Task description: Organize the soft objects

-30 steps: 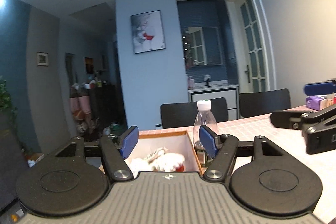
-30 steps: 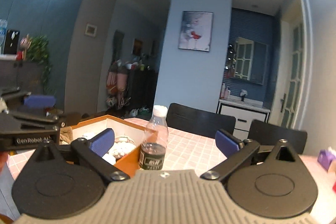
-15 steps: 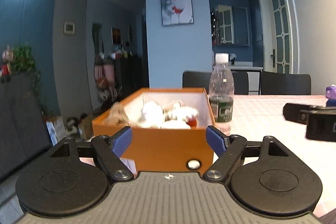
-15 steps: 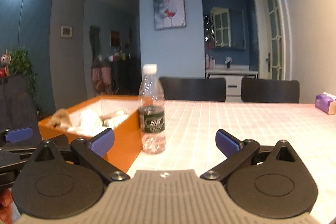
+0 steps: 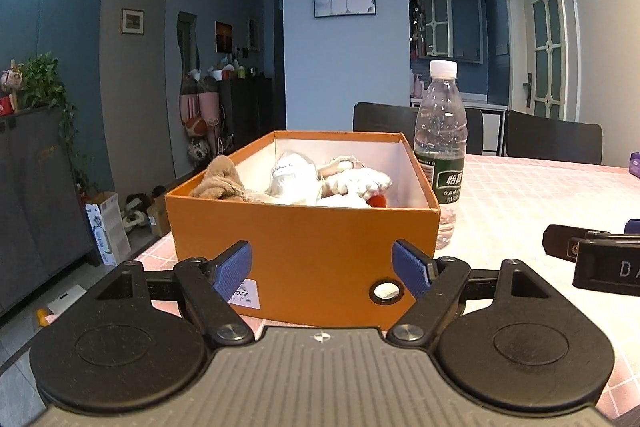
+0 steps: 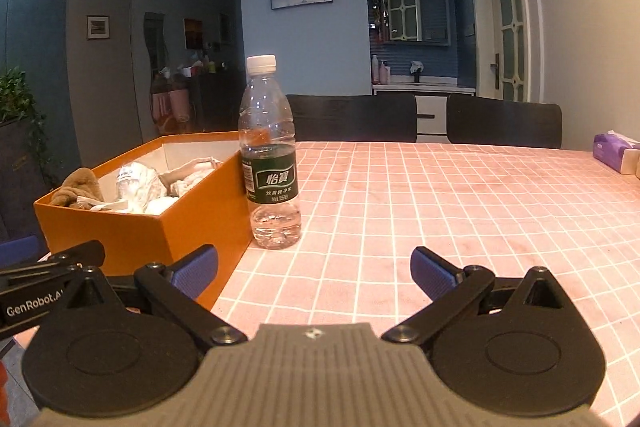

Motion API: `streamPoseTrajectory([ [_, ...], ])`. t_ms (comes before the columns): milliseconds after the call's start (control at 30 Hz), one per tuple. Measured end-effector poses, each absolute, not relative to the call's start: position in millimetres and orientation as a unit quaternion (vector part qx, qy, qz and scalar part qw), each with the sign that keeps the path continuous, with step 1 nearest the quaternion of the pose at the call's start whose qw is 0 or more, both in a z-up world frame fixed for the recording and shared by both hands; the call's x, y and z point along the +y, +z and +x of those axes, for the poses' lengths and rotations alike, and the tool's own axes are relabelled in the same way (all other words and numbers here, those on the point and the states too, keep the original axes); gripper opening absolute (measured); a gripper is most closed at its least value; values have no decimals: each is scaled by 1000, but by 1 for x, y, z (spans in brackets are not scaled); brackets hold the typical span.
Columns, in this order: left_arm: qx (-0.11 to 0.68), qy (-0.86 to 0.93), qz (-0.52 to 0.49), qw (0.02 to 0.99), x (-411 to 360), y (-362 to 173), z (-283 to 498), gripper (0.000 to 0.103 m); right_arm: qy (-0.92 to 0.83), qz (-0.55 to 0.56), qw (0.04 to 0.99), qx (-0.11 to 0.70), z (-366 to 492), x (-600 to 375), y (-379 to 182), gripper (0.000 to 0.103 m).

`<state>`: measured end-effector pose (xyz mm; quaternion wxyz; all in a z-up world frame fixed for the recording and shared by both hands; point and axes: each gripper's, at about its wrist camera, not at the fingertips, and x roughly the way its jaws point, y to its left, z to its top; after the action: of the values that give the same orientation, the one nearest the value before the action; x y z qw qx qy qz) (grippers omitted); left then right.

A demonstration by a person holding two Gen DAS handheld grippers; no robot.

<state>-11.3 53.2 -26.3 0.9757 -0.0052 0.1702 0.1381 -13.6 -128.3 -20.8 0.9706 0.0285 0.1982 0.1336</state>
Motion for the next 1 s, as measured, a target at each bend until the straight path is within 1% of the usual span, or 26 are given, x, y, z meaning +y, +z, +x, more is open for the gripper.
streamPoseTrajectory([
  [1000, 179, 131, 9, 975, 40, -21, -7, 93, 143, 21, 969, 199, -13, -129, -22, 100],
])
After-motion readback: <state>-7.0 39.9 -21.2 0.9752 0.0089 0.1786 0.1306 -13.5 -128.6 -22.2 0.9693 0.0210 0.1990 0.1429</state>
